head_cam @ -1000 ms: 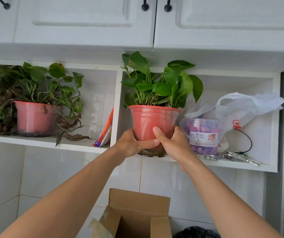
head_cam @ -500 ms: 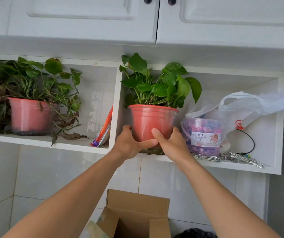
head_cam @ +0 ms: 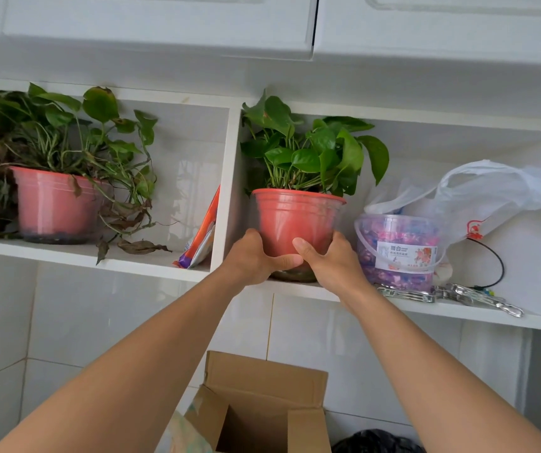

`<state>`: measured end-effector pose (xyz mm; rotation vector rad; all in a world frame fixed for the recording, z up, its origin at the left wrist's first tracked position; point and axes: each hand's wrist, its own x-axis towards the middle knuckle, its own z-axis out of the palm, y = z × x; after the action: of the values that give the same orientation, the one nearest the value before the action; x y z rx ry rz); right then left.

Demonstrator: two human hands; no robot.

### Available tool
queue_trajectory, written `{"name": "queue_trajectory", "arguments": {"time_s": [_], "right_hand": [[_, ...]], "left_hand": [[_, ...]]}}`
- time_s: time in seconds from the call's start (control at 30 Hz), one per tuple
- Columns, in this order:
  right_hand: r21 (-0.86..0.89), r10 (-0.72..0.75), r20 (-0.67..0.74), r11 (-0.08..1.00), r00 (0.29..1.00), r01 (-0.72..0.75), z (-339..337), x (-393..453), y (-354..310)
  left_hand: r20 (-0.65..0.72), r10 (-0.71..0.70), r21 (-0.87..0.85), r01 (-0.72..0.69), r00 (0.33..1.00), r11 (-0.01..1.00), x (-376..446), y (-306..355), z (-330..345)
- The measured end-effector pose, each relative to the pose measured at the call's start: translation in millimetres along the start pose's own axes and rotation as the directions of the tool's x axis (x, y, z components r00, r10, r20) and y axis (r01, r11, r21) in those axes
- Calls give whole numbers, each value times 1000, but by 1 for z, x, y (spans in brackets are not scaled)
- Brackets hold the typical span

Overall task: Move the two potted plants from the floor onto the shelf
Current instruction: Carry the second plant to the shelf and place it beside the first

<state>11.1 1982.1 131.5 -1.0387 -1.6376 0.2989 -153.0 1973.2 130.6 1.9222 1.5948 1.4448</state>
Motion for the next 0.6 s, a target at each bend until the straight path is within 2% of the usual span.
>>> {"name": "queue_trajectory", "arguments": {"time_s": [0.3, 0.6], "right_hand": [[-76, 39, 53, 997, 998, -35, 4, 14, 6], [-106, 50, 15, 993, 999, -48, 8, 17, 8]], "left_hand": [[-26, -29, 63, 31, 999, 998, 7, 2, 4], [-116, -28, 171, 48, 993, 984, 10, 3, 15]]}}
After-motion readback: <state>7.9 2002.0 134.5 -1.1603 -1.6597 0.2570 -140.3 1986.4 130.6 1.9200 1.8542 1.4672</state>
